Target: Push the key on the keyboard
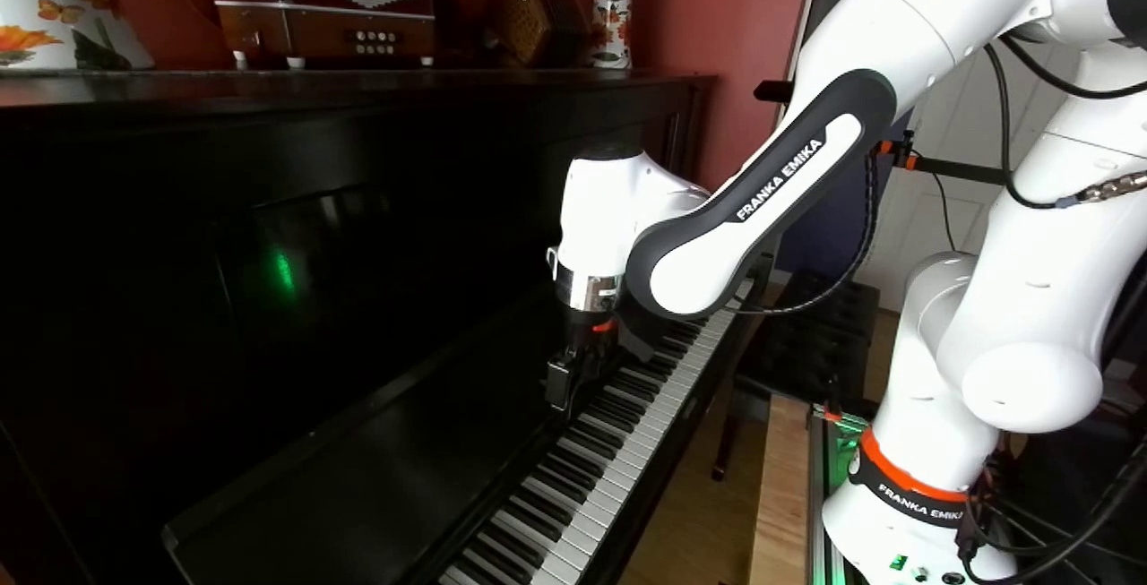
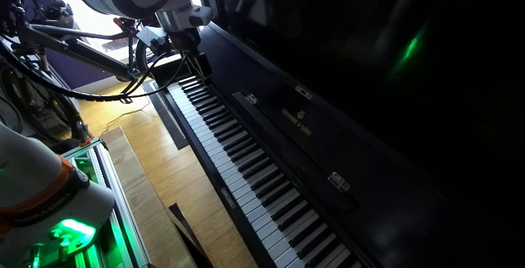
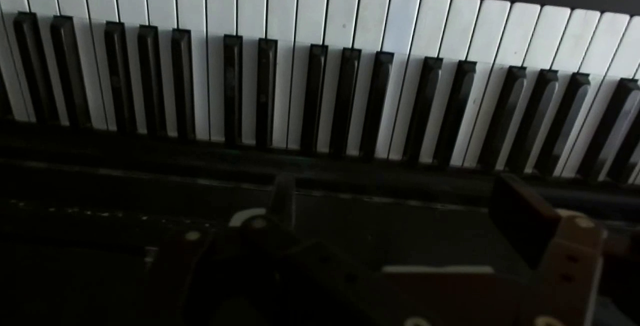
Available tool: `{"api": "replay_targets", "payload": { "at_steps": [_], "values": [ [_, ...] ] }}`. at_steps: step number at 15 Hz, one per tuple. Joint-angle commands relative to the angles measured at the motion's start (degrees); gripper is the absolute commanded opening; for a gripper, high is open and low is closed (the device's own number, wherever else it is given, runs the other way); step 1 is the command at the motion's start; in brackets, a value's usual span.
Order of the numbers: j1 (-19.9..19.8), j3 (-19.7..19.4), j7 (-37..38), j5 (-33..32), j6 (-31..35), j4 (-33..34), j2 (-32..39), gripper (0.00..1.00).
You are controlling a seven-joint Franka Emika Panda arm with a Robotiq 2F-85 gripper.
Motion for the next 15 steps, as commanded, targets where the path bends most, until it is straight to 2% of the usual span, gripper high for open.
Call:
{"api": "replay_targets", "payload": {
  "at_steps": [1,7,8,9,11,15],
  "values": [
    [0.6,-0.7,-1.4,1.3,-0.2,-0.2,-0.1,1.0],
    [2.1,-0.6,-1.9,7.5,1.2,-1.5,5.2,1.0],
    [2.4,-0.7,-2.5,8.6,1.5,-1.5,6.1,0.97],
    [2.4,-0.5,-2.0,8.7,1.9,-1.5,7.0,0.74],
    [2.8,-0.5,-3.1,9.7,4.6,-1.6,8.9,0.7],
    [3.4,-0.1,-5.2,11.6,10.0,-0.6,13.7,0.37]
  ]
}}
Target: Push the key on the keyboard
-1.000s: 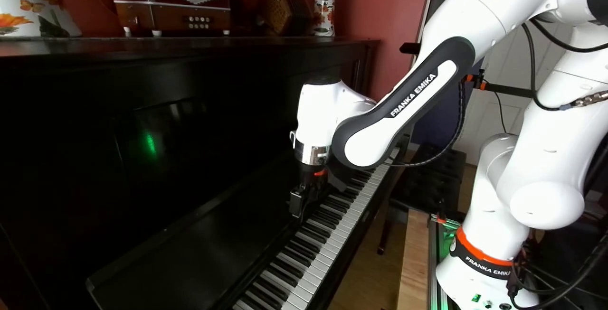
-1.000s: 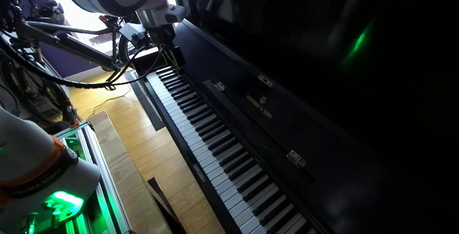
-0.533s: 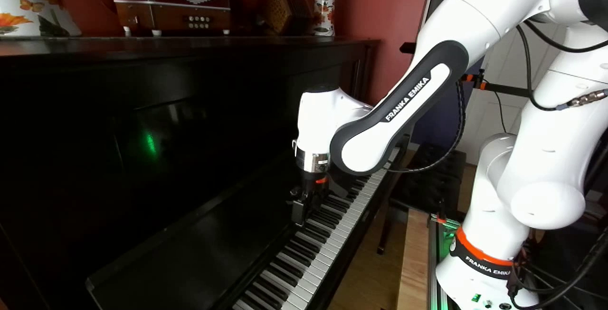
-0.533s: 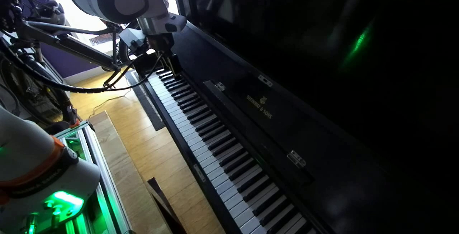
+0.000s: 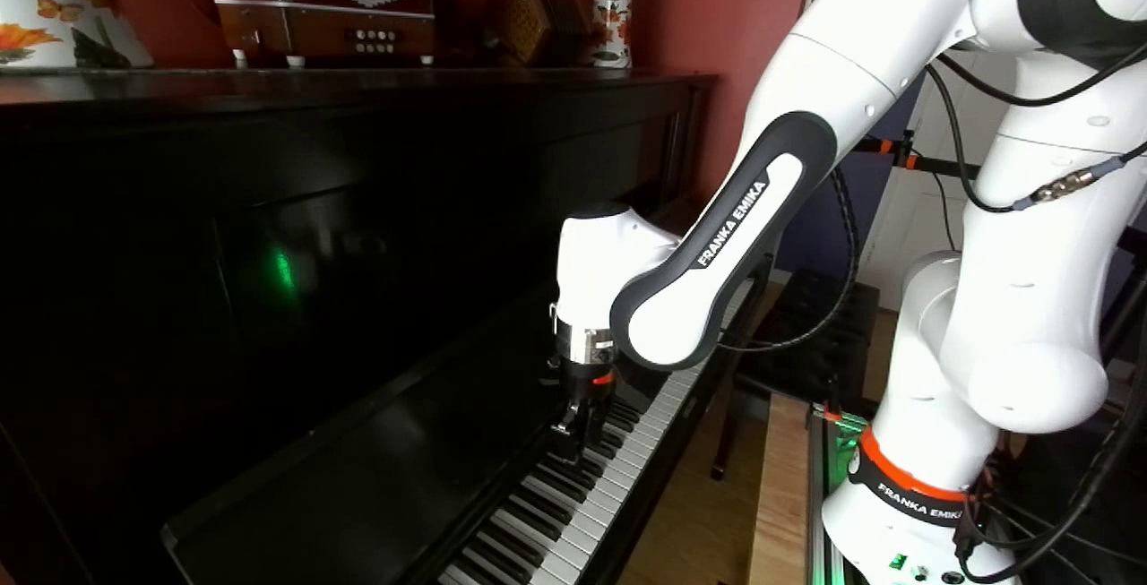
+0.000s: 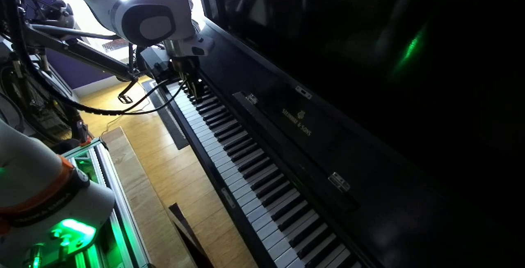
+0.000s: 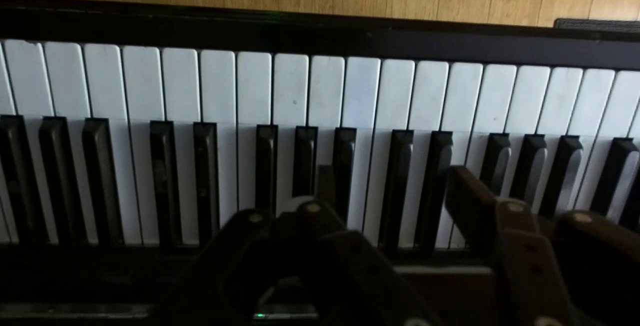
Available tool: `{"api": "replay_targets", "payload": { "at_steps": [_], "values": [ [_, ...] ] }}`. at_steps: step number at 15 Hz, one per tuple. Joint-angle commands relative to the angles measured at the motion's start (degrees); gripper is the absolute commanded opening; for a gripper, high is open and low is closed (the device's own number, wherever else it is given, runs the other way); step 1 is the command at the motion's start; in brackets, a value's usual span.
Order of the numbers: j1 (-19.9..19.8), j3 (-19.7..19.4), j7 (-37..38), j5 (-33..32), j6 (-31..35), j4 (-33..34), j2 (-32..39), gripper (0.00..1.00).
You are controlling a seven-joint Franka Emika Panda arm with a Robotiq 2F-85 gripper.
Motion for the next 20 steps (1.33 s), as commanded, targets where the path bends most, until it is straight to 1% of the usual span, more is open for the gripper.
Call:
{"api": "replay_targets", "payload": {
  "at_steps": [1,4,5,10,20],
  "values": [
    [1.1,0.0,-2.7,2.3,4.9,0.8,5.1,0.3],
    [1.4,0.0,-2.8,0.8,7.8,2.1,9.0,0.06],
    [1.6,-0.2,-2.1,-0.1,8.7,2.4,10.0,0.01],
    [2.7,-0.6,-1.7,-1.3,11.0,4.7,14.5,0.0],
    [4.7,-3.0,-1.1,-5.6,12.8,7.1,18.5,0.0]
  ]
}}
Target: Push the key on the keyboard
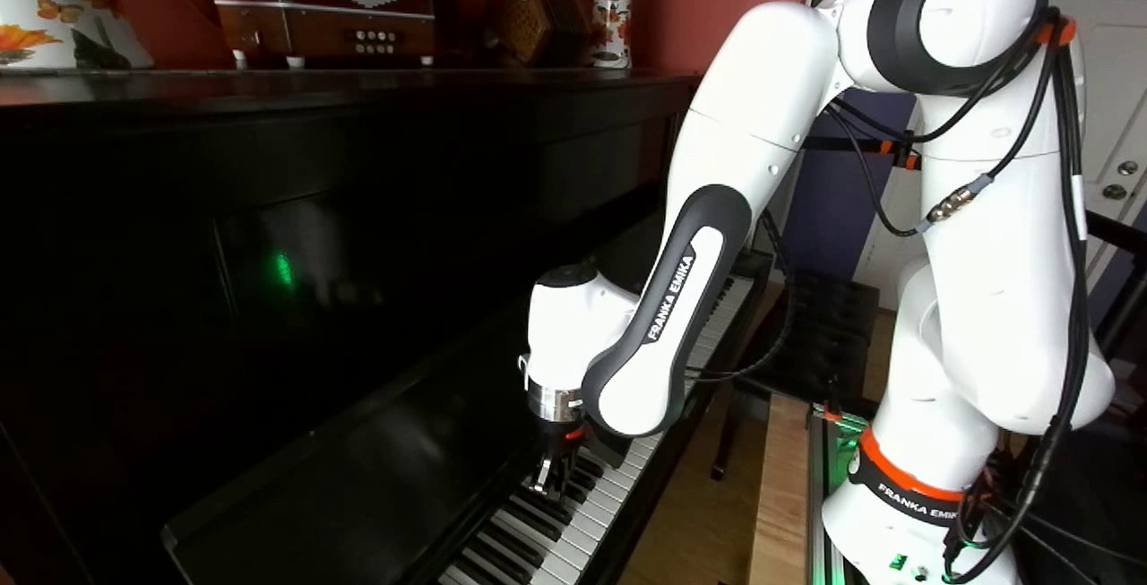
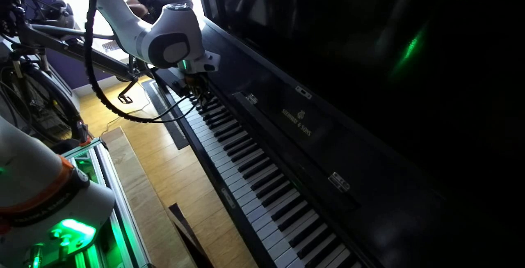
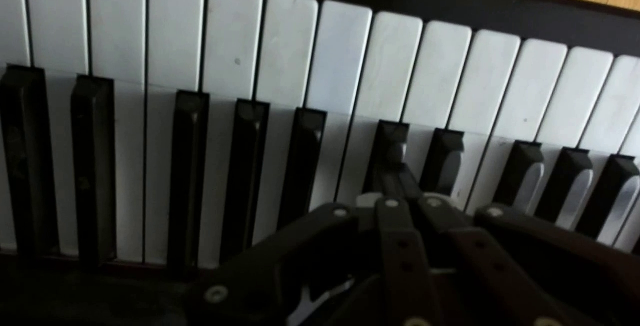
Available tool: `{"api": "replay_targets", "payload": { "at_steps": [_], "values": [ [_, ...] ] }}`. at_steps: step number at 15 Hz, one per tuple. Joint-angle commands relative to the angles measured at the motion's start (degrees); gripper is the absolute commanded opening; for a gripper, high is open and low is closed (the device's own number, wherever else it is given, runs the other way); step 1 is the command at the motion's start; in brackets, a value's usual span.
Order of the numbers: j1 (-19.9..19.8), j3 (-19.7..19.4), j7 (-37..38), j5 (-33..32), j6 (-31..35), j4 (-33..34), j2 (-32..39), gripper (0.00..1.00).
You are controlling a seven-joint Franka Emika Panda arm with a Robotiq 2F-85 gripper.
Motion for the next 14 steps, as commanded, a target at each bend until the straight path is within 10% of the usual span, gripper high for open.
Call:
{"api": "replay_targets", "payload": {
  "at_steps": [1,14],
  "values": [
    [1.6,-1.5,0.7,-1.7,1.8,0.9,2.0,0.0],
    [2.9,-2.2,0.7,-2.1,2.7,2.0,4.0,0.0]
  ]
}}
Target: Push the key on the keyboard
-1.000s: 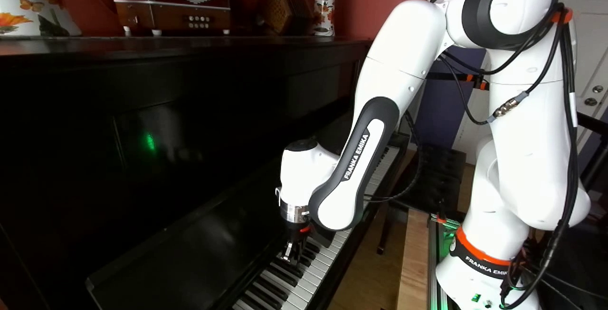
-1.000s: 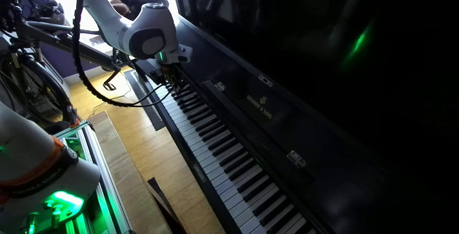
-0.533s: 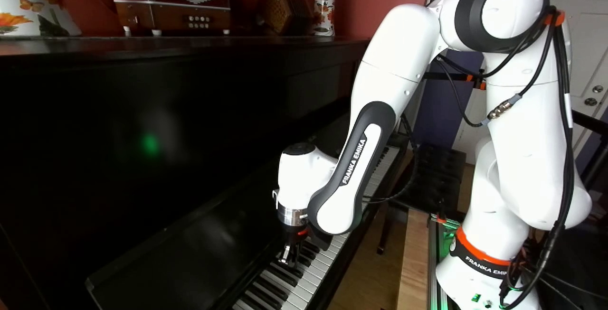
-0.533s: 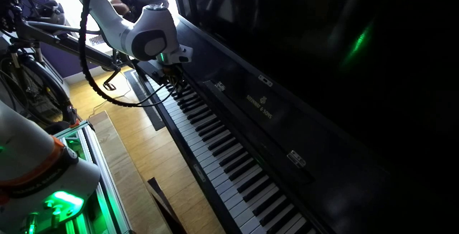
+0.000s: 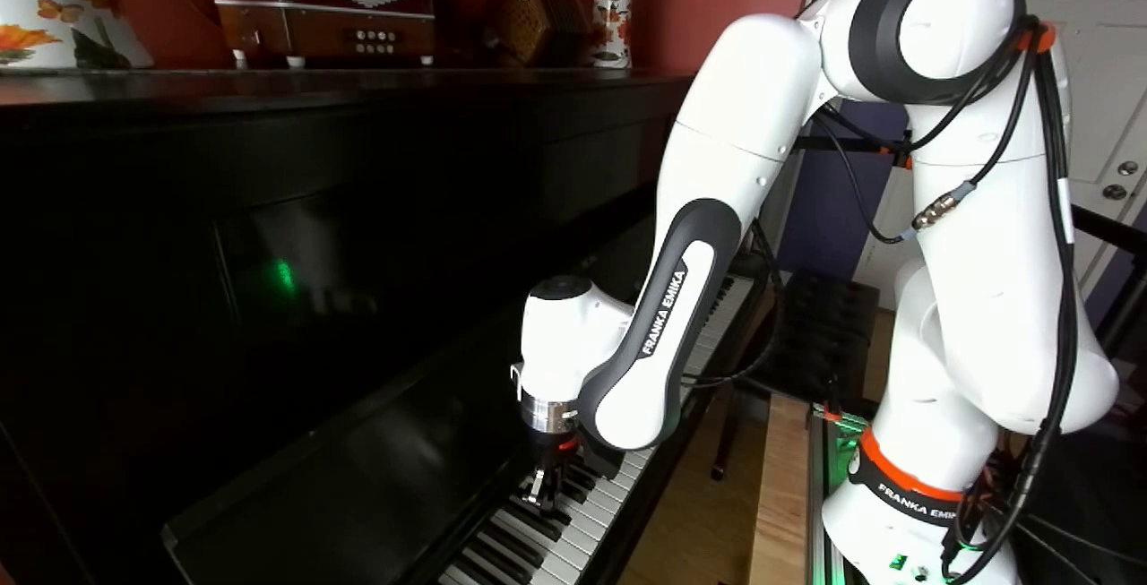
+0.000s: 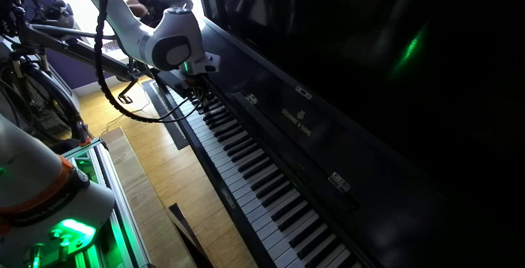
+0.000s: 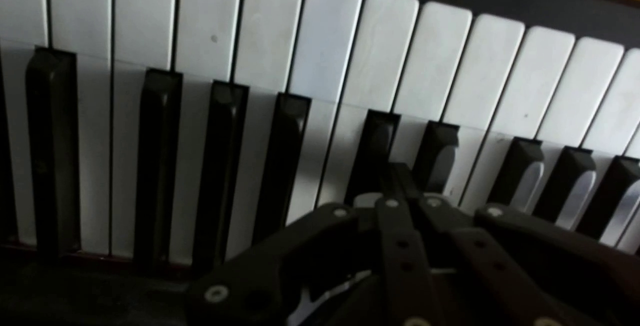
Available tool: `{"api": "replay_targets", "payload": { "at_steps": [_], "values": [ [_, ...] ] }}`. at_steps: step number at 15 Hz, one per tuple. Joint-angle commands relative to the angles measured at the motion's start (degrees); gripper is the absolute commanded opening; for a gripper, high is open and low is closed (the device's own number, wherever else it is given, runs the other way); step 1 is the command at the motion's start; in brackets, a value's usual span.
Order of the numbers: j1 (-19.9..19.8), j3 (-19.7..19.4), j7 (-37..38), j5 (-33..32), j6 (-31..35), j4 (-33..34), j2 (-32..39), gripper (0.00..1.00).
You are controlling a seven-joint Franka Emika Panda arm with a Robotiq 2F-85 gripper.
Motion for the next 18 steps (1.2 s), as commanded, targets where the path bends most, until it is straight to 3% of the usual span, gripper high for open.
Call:
{"api": "replay_targets", "payload": {
  "at_steps": [1,15,16,17,18],
  "values": [
    [1.0,-1.2,0.7,-0.8,0.9,0.4,1.3,0.0],
    [0.6,-0.6,0.9,-0.1,-1.8,-1.1,-5.1,0.0],
    [0.9,-0.8,1.6,-0.3,-2.2,-1.2,-5.9,0.26],
    [0.8,-0.6,1.4,-0.2,-2.4,-1.4,-6.6,0.27],
    [0.6,-0.2,0.7,-0.4,-2.9,-1.8,-8.0,0.34]
  ]
}}
